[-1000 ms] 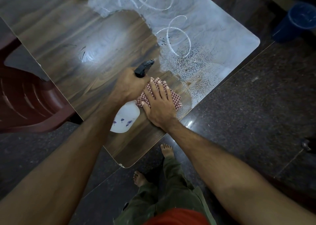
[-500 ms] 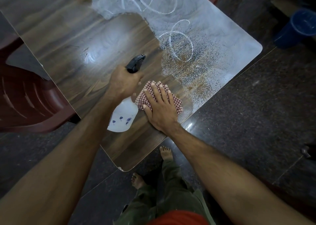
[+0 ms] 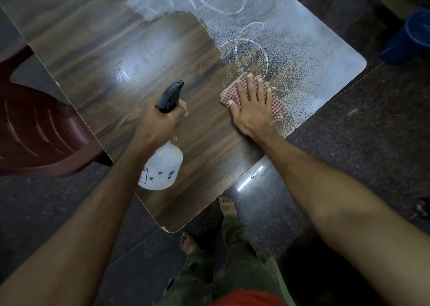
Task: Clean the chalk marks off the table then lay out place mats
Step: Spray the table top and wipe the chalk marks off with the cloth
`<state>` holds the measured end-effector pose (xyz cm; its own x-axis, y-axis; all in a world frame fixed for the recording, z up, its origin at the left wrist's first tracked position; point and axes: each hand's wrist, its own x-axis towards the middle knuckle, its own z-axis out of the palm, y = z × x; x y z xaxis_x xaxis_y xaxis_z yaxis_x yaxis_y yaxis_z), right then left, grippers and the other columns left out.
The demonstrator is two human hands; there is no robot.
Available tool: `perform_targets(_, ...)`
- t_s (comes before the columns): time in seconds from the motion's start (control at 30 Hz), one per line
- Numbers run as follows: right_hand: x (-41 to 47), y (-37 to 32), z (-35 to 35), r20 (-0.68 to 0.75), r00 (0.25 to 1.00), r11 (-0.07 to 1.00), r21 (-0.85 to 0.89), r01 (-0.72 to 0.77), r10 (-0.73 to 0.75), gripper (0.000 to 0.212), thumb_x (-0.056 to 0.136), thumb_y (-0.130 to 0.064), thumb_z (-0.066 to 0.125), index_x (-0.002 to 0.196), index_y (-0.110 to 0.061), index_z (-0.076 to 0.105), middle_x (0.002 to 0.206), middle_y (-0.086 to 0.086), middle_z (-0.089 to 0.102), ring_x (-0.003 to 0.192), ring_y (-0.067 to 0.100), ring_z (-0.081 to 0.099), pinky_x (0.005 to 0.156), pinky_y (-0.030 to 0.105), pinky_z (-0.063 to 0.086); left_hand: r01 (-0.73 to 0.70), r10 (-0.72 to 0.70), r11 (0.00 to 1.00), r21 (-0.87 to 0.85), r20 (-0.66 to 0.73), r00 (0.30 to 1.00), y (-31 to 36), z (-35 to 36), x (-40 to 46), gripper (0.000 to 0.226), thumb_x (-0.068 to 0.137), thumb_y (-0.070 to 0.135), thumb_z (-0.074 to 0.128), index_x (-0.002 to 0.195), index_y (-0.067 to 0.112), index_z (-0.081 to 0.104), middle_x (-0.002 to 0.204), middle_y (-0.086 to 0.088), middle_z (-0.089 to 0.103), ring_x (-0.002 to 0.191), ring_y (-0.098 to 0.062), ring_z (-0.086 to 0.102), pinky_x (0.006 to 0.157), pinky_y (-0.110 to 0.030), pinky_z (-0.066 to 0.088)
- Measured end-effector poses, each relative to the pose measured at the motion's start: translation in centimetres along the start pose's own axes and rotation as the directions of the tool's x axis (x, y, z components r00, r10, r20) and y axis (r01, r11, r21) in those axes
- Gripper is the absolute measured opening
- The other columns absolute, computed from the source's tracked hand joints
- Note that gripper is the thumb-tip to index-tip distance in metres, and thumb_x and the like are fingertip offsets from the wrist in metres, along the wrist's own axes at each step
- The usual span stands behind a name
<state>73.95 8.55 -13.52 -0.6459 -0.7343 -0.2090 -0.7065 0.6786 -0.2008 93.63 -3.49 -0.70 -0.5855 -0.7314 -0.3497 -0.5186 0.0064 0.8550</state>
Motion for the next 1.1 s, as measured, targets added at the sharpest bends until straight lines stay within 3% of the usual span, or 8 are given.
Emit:
perform_targets(0.17, -4.9, -3.0, 1.9, 0.055, 0.972, 0.973, -0.027, 0.230, -0.228, 0.067, 0.100, -0.059, 0.015, 0.158, -0.027, 0.010, 0.166, 0.007, 0.001, 0.153, 0.028, -0.002, 0.123, 0.051, -0.003, -0.014, 0.014, 1.000, 0.002, 0.005, 1.000, 0.6, 0.7, 0.4, 0.008, 0.094, 0.016, 0.060, 0.090, 0.022, 0.064, 0.102, -0.008, 0.071, 0.037, -0.004, 0.051, 0.040, -0.019, 0.043)
perform_targets(0.27, -8.1, -1.0, 2.8, 0.083, 0.957, 0.958, -0.047, 0.284, -0.279, 0.066, 0.099, -0.060, 0.013, 0.157, -0.028, 0.017, 0.166, 0.004, 0.006, 0.153, 0.026, 0.003, 0.123, 0.048, -0.001, -0.007, 0.007, 1.000, -0.002, -0.002, 1.000, 0.9, 1.1, 0.6, 0.009, 0.094, 0.016, 0.060, 0.089, 0.023, 0.065, 0.101, -0.006, 0.071, 0.037, -0.004, 0.053, 0.039, -0.020, 0.043)
perform_targets(0.37, -6.8, 3.1, 2.1, 0.090, 0.979, 0.976, -0.104, 0.190, -0.181, 0.070, 0.096, -0.064, 0.001, 0.157, -0.031, 0.008, 0.165, 0.004, -0.005, 0.151, 0.025, -0.007, 0.119, 0.051, -0.008, 0.001, -0.001, 1.000, -0.013, 0.000, 1.000, 0.9, 1.2, 0.6, 0.008, 0.094, 0.017, 0.060, 0.092, 0.023, 0.065, 0.099, -0.004, 0.072, 0.035, -0.005, 0.051, 0.038, -0.019, 0.042)
perform_targets(0.6, -0.6, 4.9, 0.1, 0.002, 0.999, 0.998, -0.032, -0.049, 0.049, 0.070, 0.099, -0.062, 0.010, 0.159, -0.026, 0.005, 0.166, 0.011, -0.005, 0.152, 0.033, -0.005, 0.121, 0.055, -0.004, -0.003, 0.003, 1.000, -0.022, 0.013, 1.000, 1.0, 2.2, 0.8, 0.007, 0.095, 0.019, 0.059, 0.093, 0.024, 0.064, 0.097, -0.002, 0.072, 0.034, -0.010, 0.048, 0.039, -0.021, 0.042)
perform_targets(0.77, -6.2, 2.1, 1.6, 0.053, 0.977, 0.975, -0.067, 0.211, -0.208, 0.068, 0.099, -0.061, 0.012, 0.158, -0.026, 0.012, 0.166, 0.008, 0.003, 0.153, 0.030, 0.002, 0.122, 0.052, 0.000, -0.016, 0.017, 1.000, -0.021, 0.051, 0.999, 2.0, 4.1, 1.3, 0.007, 0.095, 0.019, 0.058, 0.094, 0.022, 0.064, 0.095, -0.001, 0.073, 0.034, -0.012, 0.049, 0.040, -0.022, 0.041)
perform_targets(0.87, -7.7, 4.1, 1.7, 0.108, 0.958, 0.959, -0.075, 0.274, -0.265, 0.067, 0.099, -0.061, 0.011, 0.157, -0.029, 0.012, 0.166, 0.004, 0.004, 0.153, 0.026, -0.001, 0.122, 0.049, -0.002, -0.008, 0.010, 0.999, -0.041, 0.051, 0.999, 2.6, 4.9, 1.6, 0.006, 0.095, 0.020, 0.059, 0.094, 0.022, 0.065, 0.094, 0.000, 0.073, 0.034, -0.013, 0.048, 0.040, -0.023, 0.042)
perform_targets(0.97, -5.2, 8.6, 0.4, 0.097, 0.986, 0.984, -0.099, 0.148, -0.139, 0.067, 0.098, -0.063, 0.006, 0.157, -0.032, 0.003, 0.166, 0.005, -0.008, 0.151, 0.027, -0.009, 0.119, 0.052, -0.006, -0.005, 0.008, 0.999, -0.054, 0.054, 0.999, 2.9, 5.1, 1.8, 0.007, 0.095, 0.019, 0.058, 0.095, 0.020, 0.065, 0.096, -0.001, 0.073, 0.034, -0.013, 0.048, 0.041, -0.023, 0.041)
perform_targets(1.1, 0.1, 11.6, -1.7, 0.029, 0.998, 0.997, -0.046, -0.063, 0.064, 0.071, 0.098, -0.063, 0.010, 0.159, -0.027, 0.003, 0.166, 0.010, -0.004, 0.152, 0.032, -0.004, 0.121, 0.054, -0.003, -0.011, 0.013, 0.999, -0.041, 0.044, 0.999, 3.2, 5.3, 2.1, 0.006, 0.095, 0.018, 0.059, 0.095, 0.019, 0.065, 0.097, -0.003, 0.072, 0.035, -0.008, 0.048, 0.040, -0.022, 0.042)
